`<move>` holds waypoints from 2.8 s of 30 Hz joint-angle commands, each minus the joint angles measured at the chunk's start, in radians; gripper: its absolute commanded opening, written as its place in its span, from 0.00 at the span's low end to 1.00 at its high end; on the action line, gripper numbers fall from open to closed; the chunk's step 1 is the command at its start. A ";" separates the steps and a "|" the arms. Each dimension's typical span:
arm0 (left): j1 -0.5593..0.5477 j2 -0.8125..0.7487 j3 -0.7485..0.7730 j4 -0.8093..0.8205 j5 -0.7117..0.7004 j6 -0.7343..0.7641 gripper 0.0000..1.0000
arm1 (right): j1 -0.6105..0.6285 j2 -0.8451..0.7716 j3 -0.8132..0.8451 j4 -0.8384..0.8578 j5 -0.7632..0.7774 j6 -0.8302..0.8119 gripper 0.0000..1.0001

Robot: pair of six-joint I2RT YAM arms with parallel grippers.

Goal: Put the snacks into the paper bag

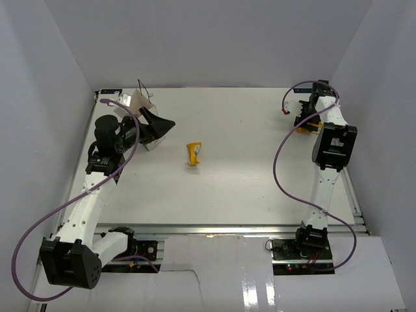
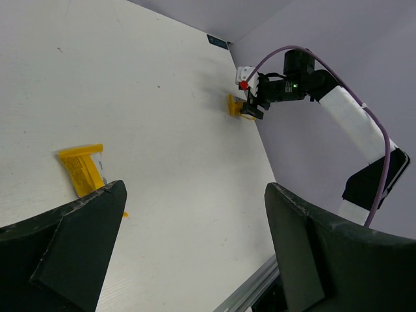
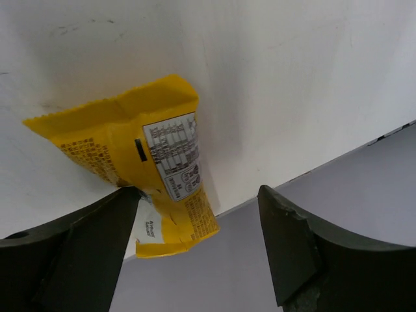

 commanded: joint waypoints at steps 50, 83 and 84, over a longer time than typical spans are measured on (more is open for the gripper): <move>-0.463 0.721 0.223 0.294 -0.015 -0.156 0.48 | 0.423 -0.460 -0.459 -0.028 -1.043 0.860 0.15; -0.423 0.554 0.240 0.086 -0.105 -0.004 0.00 | 0.470 -0.535 -0.542 -0.013 -1.041 0.825 0.66; -0.415 0.543 0.243 0.077 -0.113 0.005 0.00 | 0.468 -0.536 -0.539 -0.011 -1.038 0.825 0.66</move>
